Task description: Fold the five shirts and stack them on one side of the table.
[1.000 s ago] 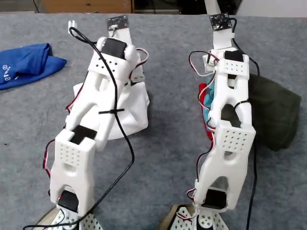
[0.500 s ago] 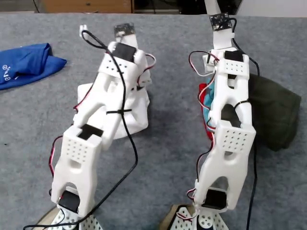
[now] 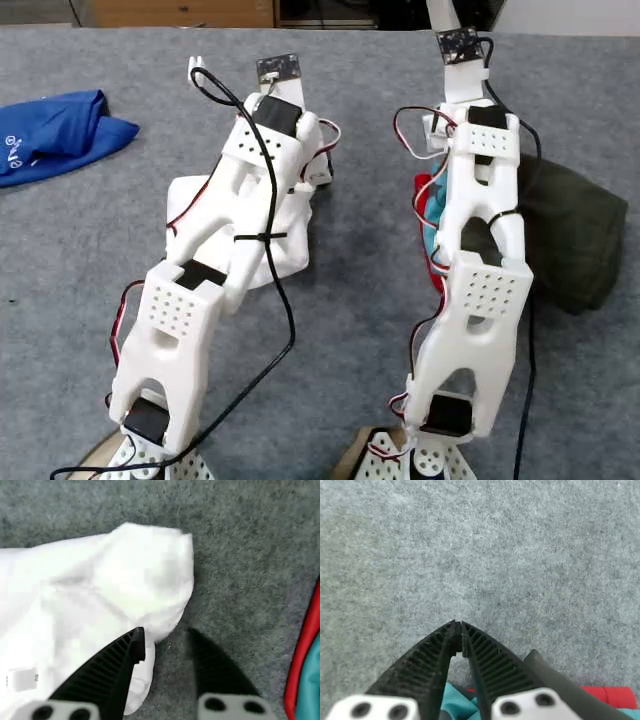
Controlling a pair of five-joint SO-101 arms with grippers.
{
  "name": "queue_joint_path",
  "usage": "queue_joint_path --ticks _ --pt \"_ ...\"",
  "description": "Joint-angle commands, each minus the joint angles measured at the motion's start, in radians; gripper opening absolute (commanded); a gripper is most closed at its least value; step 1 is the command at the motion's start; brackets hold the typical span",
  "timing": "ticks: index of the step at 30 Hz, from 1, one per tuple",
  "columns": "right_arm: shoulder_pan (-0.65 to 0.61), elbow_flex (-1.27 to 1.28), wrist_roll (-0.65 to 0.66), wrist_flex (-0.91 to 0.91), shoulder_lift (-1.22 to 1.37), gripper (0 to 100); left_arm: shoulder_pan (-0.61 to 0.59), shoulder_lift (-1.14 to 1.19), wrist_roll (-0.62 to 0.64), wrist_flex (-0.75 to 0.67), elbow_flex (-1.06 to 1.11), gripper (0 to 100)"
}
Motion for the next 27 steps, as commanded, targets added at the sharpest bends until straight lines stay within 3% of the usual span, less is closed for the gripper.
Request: queue_joint_path --ticks 1,6,9,19,27 --pt "0.001 -0.012 -0.008 -0.018 -0.005 0.5 -0.066 -0.019 0.023 0.006 -0.080 23" --pt "0.001 -0.012 -0.008 -0.018 -0.005 0.5 -0.190 -0.007 0.023 0.112 -0.226 11" --pt "-0.001 -0.012 -0.008 -0.018 -0.005 0.5 -0.224 -0.007 0.029 0.123 -0.201 2" --pt "-0.001 -0.012 -0.008 -0.017 -0.005 0.5 -0.150 0.024 0.052 0.068 0.025 2" --pt "0.001 -0.012 -0.005 -0.018 -0.005 0.5 -0.034 0.031 0.055 0.109 0.012 2"
